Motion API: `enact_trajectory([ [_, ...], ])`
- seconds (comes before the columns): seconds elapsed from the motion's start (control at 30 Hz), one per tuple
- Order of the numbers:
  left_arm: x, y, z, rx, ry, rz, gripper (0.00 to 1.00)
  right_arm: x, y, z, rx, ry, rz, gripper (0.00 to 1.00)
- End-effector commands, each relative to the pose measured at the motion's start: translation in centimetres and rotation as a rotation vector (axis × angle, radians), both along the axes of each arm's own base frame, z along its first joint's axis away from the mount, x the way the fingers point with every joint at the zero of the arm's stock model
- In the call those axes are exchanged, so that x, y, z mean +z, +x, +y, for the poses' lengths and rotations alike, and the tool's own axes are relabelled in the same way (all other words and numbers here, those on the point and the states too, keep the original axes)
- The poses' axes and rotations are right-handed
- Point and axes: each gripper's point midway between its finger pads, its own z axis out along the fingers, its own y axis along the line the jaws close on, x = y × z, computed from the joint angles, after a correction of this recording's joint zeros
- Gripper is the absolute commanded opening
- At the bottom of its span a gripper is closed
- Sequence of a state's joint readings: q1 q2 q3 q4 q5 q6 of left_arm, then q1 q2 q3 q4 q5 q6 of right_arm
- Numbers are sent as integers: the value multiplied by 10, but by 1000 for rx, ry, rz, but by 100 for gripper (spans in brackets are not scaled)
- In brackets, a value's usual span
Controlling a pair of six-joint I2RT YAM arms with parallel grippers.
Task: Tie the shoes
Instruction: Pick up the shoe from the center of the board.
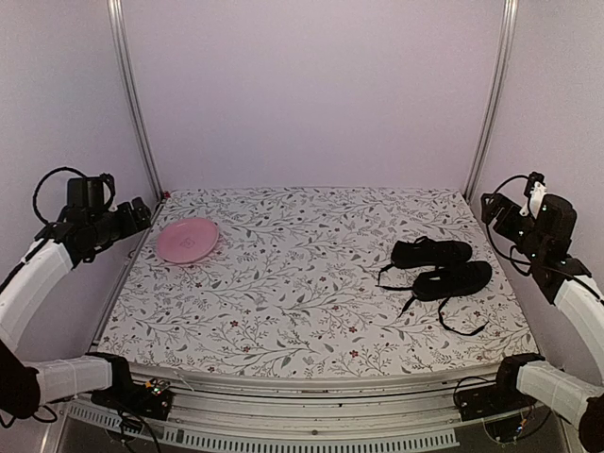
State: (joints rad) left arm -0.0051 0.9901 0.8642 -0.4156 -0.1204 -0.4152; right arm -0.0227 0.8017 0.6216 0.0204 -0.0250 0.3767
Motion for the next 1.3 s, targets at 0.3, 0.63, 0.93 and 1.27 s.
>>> enact_trajectory([
  [0.3,64,46,-33,-255,69,-153,97,-101,14,77,54,-4,493,100],
  [0.63,36,37,-35,-261,39,-97,97,-177,14,126,-75,-26,755,99],
  [0.93,36,33,-31,-243,49,-99,97,-206,-6,132,-242,-150,847,99],
  [1.27,28,35,-33,-253,32,-75,97,-227,-14,121,-291,-166,854,49],
])
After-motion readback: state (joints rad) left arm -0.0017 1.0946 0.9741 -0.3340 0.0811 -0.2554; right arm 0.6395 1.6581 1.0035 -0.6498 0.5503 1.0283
